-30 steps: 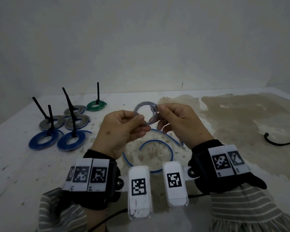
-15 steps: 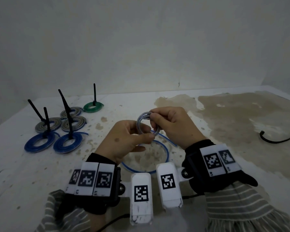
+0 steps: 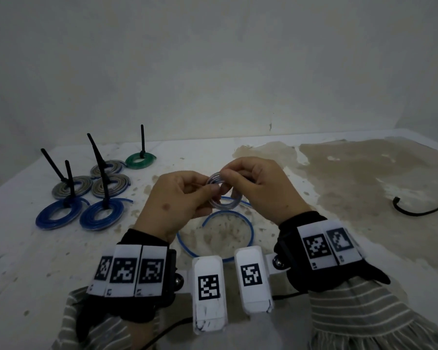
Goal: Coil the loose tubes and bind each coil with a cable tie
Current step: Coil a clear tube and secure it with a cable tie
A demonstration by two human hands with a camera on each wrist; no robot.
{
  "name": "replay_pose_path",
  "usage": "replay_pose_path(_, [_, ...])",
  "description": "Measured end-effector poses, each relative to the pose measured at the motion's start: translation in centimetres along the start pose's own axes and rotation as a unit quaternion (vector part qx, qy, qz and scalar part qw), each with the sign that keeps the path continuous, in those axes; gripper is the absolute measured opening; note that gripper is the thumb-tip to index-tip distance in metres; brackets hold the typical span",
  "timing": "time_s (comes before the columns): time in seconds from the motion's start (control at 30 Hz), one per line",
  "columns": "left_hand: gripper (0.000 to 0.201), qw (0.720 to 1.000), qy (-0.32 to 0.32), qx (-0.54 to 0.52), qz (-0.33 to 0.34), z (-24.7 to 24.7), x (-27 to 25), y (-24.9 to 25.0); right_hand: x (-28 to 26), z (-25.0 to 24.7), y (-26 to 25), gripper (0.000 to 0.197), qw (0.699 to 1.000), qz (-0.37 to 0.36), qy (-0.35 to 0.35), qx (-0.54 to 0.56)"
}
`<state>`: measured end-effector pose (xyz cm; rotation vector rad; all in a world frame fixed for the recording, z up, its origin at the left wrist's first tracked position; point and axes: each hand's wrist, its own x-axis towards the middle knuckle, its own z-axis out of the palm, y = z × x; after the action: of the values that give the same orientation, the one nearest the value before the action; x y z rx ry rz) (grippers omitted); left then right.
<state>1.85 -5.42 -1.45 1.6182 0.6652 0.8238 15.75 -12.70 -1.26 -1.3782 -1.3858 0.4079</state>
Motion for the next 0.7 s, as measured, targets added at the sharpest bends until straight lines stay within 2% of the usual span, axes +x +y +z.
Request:
replay_pose_path(0.1, [0.012,0.993,0.039,-0.108,-0.027,0.3,0.2,0.2,0.0,-0.1,-0.1,0.014,1.000,-0.004,0.010,0.011])
replay_pose_path(0.2, [0.019,0.984,0.010,-0.167,-0.057,0.7,0.1,0.3,0.1,0.0,-0.1,0.018,0.998,-0.005,0.041,0.044])
replay_pose_path(0.3, [0.019,0.989,-0.071,-0.105,-0.080,0.9,-0.1,0.0,0.2,-0.2,-0.2,0.024,0.994,0.006,0.064,0.091])
replay_pose_path(0.37, [0.013,0.990,-0.097,-0.052,-0.092,0.8,-0.2,-0.1,0.2,-0.3,-0.1,0.025,0.996,0.007,0.061,0.070])
replay_pose_path(0.43, [0.009,0.993,-0.086,-0.015,-0.078,0.5,-0.2,-0.1,0.1,-0.3,0.0,0.024,0.999,0.003,0.037,0.030])
replay_pose_path(0.53, [0.025,0.997,-0.062,-0.024,-0.034,0.1,-0.1,0.1,-0.1,-0.1,0.0,0.020,1.000,0.000,-0.004,-0.017])
replay_pose_path(0.6, [0.031,0.997,-0.071,-0.010,-0.025,-0.1,-0.1,0.2,-0.3,0.0,-0.2,0.018,0.999,-0.007,-0.019,-0.031])
replay_pose_path(0.7, [0.020,0.994,-0.101,0.037,-0.030,-0.2,-0.1,0.3,-0.3,-0.3,-0.5,0.017,0.999,-0.007,-0.028,-0.038])
